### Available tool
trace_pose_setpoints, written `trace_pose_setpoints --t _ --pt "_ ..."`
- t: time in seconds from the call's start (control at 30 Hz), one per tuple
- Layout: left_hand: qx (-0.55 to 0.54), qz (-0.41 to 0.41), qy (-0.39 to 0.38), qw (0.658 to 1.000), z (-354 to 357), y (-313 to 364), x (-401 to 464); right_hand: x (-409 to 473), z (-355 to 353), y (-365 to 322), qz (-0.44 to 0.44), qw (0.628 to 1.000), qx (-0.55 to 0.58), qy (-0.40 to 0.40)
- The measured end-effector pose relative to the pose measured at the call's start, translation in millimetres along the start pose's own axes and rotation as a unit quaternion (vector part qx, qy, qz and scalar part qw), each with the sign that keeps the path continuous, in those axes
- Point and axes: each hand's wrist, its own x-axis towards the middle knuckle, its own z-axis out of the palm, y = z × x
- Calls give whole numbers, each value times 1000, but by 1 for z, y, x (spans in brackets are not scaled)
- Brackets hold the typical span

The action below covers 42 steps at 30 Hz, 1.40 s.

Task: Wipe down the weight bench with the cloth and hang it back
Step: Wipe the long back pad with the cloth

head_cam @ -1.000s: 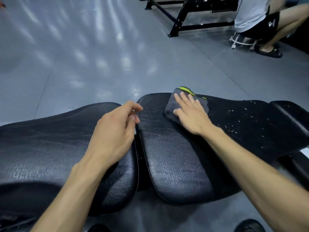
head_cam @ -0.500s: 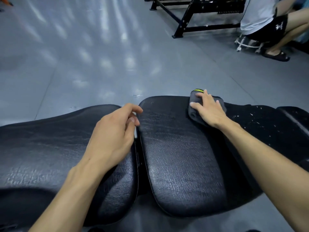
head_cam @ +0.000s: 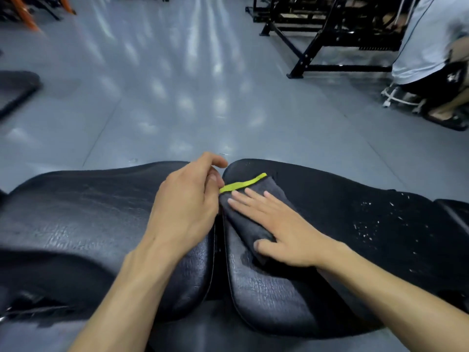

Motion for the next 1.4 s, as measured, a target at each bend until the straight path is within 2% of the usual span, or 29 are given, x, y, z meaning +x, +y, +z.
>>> trace_pose_setpoints --t 0.1,0.2,0.27,0.4,0.6,0.9,1.1,1.2,1.3,1.37,1.4 --pt "3 -13 -3 1000 -8 7 -13 18 -24 34 114 994 -5 -6" --pt "6 -25 5 1000 -14 12 -34 47 -25 36 254 967 -20 25" --pt "14 -32 -6 999 -13 15 -47 41 -10 19 236 971 -20 41" --pt "43 -34 -65 996 0 21 -65 -30 19 -32 140 989 -5 46" --pt "67 3 -153 986 34 41 -97 -112 35 -68 180 981 -24 71" --pt "82 63 -176 979 58 75 -120 -146 50 -86 211 971 -11 112" --pt "72 102 -171 977 72 80 -109 -168 41 -42 195 972 36 125" --pt "83 91 -166 978 83 78 -91 -204 29 23 285 944 63 157" --pt "91 111 -190 971 101 87 -75 -235 8 90 434 881 64 178" --pt "120 123 -203 964 112 91 -64 -231 3 106 499 848 59 172" --pt "128 124 -208 962 116 93 -59 -222 6 102 506 845 48 164"
